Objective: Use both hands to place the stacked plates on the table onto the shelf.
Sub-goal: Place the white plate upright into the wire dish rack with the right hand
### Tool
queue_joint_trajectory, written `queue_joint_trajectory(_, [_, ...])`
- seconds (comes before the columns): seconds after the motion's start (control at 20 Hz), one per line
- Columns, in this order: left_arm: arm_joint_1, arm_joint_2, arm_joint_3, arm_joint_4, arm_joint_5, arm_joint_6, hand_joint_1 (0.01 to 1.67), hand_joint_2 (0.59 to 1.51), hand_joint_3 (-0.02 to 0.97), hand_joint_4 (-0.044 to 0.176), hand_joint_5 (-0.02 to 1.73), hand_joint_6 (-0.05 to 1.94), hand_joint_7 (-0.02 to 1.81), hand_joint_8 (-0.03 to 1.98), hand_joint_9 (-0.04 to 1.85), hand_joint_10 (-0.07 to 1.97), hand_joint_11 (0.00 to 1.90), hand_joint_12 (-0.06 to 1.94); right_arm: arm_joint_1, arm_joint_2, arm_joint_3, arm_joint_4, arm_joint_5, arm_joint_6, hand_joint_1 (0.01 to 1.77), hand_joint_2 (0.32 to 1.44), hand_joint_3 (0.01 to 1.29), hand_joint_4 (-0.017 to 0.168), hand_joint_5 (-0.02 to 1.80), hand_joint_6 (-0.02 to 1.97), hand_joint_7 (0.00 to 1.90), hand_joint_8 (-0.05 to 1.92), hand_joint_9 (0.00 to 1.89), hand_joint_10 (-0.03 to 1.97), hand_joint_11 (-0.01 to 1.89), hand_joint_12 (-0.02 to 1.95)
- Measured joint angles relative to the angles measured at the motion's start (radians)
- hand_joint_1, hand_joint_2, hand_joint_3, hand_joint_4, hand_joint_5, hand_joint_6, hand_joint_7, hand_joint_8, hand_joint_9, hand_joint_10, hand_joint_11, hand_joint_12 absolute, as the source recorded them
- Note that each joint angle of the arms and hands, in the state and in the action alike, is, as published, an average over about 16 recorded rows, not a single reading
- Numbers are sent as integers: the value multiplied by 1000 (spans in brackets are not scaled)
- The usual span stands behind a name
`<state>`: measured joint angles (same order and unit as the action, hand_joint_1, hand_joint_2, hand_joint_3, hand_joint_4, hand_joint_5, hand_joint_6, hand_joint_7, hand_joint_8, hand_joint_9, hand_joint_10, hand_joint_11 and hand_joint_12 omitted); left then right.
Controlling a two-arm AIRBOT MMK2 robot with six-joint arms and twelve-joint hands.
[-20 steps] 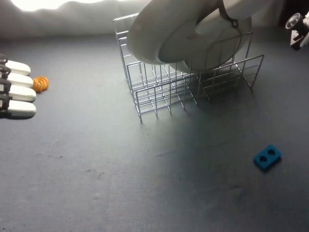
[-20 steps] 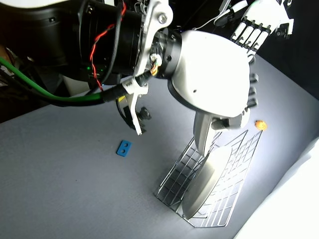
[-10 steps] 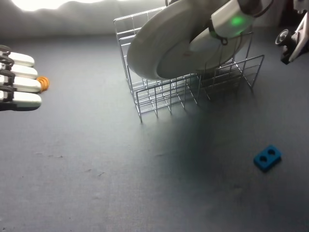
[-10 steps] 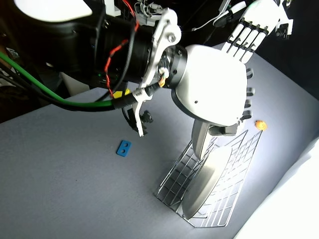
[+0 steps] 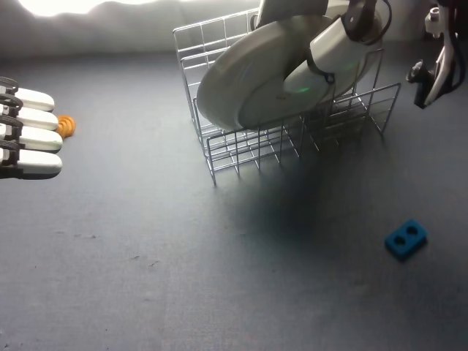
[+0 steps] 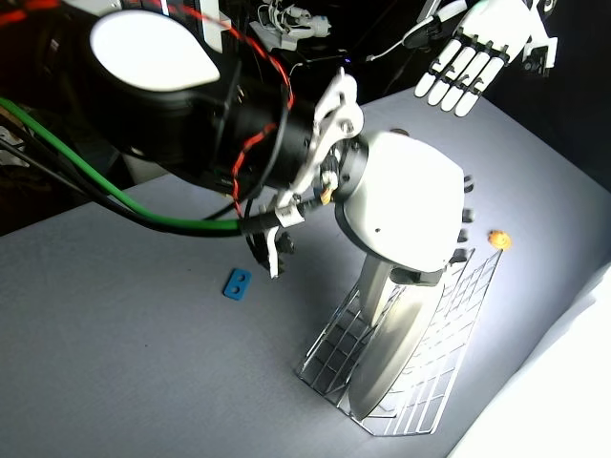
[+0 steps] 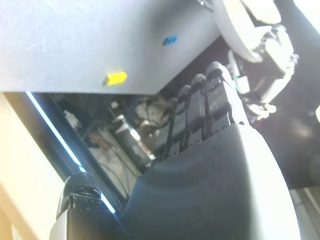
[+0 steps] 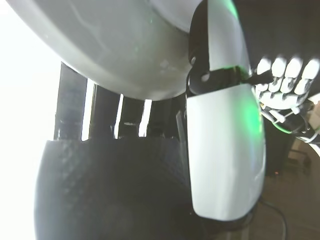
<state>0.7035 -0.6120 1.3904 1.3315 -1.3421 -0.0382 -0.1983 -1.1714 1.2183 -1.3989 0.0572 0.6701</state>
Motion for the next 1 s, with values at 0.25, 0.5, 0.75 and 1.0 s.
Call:
queue_joint_trajectory(0.25, [1,0,9,1,-5,0,18,1016,13,2,17,-7,19,3,17,20,17,11,-21,-21,15,2,-8,-20,1223,939,12,22,1054,806,1165,682,1352,17,852,1097])
queue_joint_trajectory(0.5, [-2,0,8,9,-3,0,19,1016,12,2,20,-6,20,3,17,19,17,11,-37,-37,28,4,-14,-36,1224,948,12,19,1039,835,1153,706,1348,16,844,1110])
queue_joint_trajectory(0.75, [-8,0,3,21,2,-1,19,1016,12,2,22,-6,19,2,17,19,17,11,-51,-50,36,8,-17,-47,1225,972,12,15,1003,881,1136,739,1329,16,826,1111])
queue_joint_trajectory(1.0, [-17,0,-3,34,10,-2,19,1015,12,2,23,-6,20,3,16,19,17,11,-60,-58,42,10,-18,-52,1207,997,12,8,962,807,1101,570,1256,16,767,1125])
